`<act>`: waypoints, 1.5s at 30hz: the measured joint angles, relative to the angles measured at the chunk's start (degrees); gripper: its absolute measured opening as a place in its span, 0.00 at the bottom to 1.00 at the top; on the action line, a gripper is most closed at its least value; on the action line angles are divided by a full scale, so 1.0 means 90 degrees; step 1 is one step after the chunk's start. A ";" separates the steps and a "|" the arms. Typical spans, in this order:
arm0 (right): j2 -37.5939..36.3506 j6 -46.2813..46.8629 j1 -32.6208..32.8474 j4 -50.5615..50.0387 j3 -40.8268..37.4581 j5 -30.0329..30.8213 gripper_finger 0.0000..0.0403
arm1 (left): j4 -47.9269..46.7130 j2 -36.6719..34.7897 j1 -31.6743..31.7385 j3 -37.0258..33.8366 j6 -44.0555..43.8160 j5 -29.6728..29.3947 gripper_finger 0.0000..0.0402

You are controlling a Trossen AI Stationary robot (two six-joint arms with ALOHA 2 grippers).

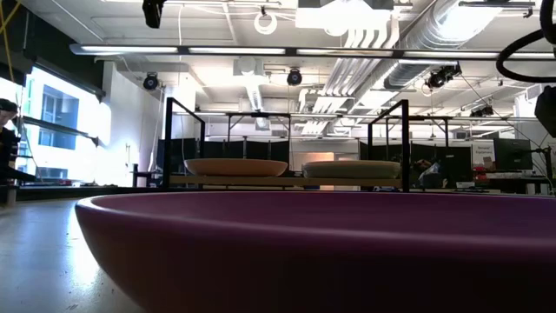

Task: Place and stack plates onto a shelf
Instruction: Stack the black plate on top of the light orange plate on the shelf

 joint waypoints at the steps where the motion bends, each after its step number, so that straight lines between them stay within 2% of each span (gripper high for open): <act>1: -0.0043 0.0026 -0.0001 -0.0021 0.0014 0.0004 0.01 | 0.0000 0.0000 0.0000 0.0000 0.0000 0.0000 0.36; 7: -0.0473 0.0022 -0.0025 -0.0111 0.0316 0.0064 0.00 | 0.0036 0.0001 0.0000 0.0000 0.0000 0.0000 0.36; 11: -0.0756 -0.0264 -0.0322 -0.0453 0.0718 0.0160 0.00 | 0.0496 0.0002 0.0000 0.0000 0.0005 0.0002 0.36; 15: -0.0844 -0.0813 -0.0927 -0.0614 0.1262 0.0441 0.00 | 0.0829 0.0001 0.0000 0.0000 0.0226 0.0000 0.36; 18: -0.0833 -0.1422 -0.1489 -0.0618 0.1764 0.0447 0.00 | 0.0886 0.0000 0.0000 0.0002 0.0527 0.0002 0.36; 23: -0.0581 -0.2567 -0.2547 -0.0768 0.2543 0.0420 0.00 | 0.0885 0.0002 0.0000 0.0002 0.0430 0.0002 0.36; 27: -0.0011 -0.3605 -0.3484 -0.0793 0.3259 0.0157 0.00 | 0.0945 0.0002 -0.0002 0.0002 0.0348 0.0187 0.36; 34: 0.1587 -0.5036 -0.4822 -0.0878 0.4997 -0.0048 0.00 | 0.1484 -0.0002 -0.0002 0.0007 0.0545 0.0296 0.36; 45: 0.3955 -0.5381 -0.6962 -0.1940 0.7338 -0.0360 0.00 | 0.1625 0.0000 -0.0002 0.0007 0.0551 0.0298 0.36</act>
